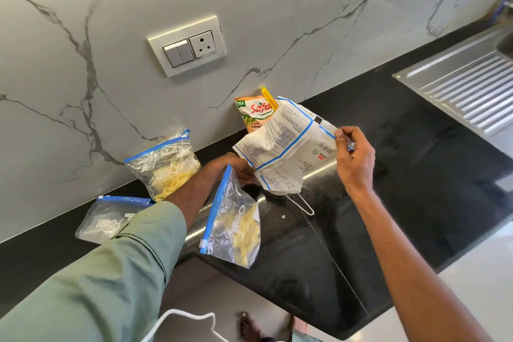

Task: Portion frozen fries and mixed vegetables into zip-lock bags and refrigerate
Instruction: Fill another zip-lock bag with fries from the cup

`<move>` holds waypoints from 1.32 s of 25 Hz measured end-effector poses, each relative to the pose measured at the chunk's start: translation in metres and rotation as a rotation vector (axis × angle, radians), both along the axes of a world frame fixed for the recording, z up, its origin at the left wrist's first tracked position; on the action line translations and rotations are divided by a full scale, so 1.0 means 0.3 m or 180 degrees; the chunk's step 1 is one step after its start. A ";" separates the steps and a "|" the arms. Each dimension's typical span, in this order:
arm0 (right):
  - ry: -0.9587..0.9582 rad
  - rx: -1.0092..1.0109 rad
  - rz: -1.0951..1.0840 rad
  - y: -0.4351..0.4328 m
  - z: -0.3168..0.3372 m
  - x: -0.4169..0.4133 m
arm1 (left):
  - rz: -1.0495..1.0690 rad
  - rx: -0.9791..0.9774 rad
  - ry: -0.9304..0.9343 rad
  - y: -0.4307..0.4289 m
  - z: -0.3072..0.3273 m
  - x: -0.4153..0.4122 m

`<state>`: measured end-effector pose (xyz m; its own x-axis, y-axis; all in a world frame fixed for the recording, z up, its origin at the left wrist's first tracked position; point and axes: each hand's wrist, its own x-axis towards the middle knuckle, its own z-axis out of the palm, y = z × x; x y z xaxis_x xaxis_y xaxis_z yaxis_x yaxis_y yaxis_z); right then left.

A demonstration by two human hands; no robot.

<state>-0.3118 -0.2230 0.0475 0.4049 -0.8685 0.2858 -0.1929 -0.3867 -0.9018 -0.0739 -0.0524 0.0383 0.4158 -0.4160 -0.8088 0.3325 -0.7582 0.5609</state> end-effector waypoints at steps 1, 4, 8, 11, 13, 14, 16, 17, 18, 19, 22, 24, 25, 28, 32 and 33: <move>-0.0058 -0.0035 0.0013 0.002 0.006 0.001 | -0.0019 -0.0008 -0.0007 -0.005 -0.003 -0.011; -0.0165 -0.0162 0.0098 0.011 0.014 0.004 | -0.0117 -0.0020 -0.0255 -0.011 -0.014 -0.026; -0.0303 -0.0077 0.0065 0.006 0.003 -0.016 | 0.0299 -0.0471 -0.0190 -0.002 -0.001 -0.022; -0.0405 -0.0042 0.0050 0.007 -0.004 -0.030 | 0.0377 -0.0647 -0.0279 0.007 0.008 -0.031; -0.0434 -0.0070 0.0061 0.016 0.004 -0.035 | 0.0380 -0.0682 -0.0335 0.014 0.015 -0.036; -0.0438 -0.0124 0.0060 0.020 0.009 -0.034 | 0.0359 -0.0686 -0.0349 0.023 0.021 -0.034; -0.0441 -0.0245 0.0063 0.026 0.022 -0.029 | 0.0217 -0.0650 -0.0324 0.043 0.028 -0.033; -0.0440 -0.0308 0.0071 0.028 0.028 -0.022 | 0.0158 -0.0652 -0.0332 0.051 0.030 -0.033; -0.0423 -0.0360 0.0081 0.029 0.032 -0.014 | 0.0171 -0.0657 -0.0366 0.057 0.030 -0.033; -0.0398 -0.0389 0.0087 0.030 0.035 -0.009 | 0.0239 -0.0654 -0.0401 0.058 0.023 -0.032; -0.0348 -0.0392 0.0145 0.033 0.042 0.016 | 0.0312 -0.0558 -0.0353 0.064 0.030 -0.032; -0.0326 -0.0439 0.0170 0.036 0.052 0.021 | 0.0182 -0.0513 -0.0282 0.071 0.039 -0.036; -0.0305 -0.0473 0.0175 0.036 0.056 0.024 | 0.0163 -0.0511 -0.0269 0.077 0.040 -0.035; -0.0119 -0.0552 0.0224 0.017 0.066 0.030 | 0.0313 -0.0575 -0.0293 0.083 0.035 -0.028; 0.0032 -0.0353 -0.0158 -0.009 0.072 0.039 | 0.0399 -0.0746 -0.0169 0.083 0.066 -0.032; 0.0065 -0.0184 -0.0317 -0.018 0.067 0.040 | 0.0383 -0.0795 -0.0141 0.086 0.075 -0.032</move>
<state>-0.2998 -0.2285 0.0677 0.3237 -0.8870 0.3293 -0.2511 -0.4161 -0.8740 -0.0835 -0.0267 0.0609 0.5069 -0.5456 -0.6674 0.3829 -0.5512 0.7414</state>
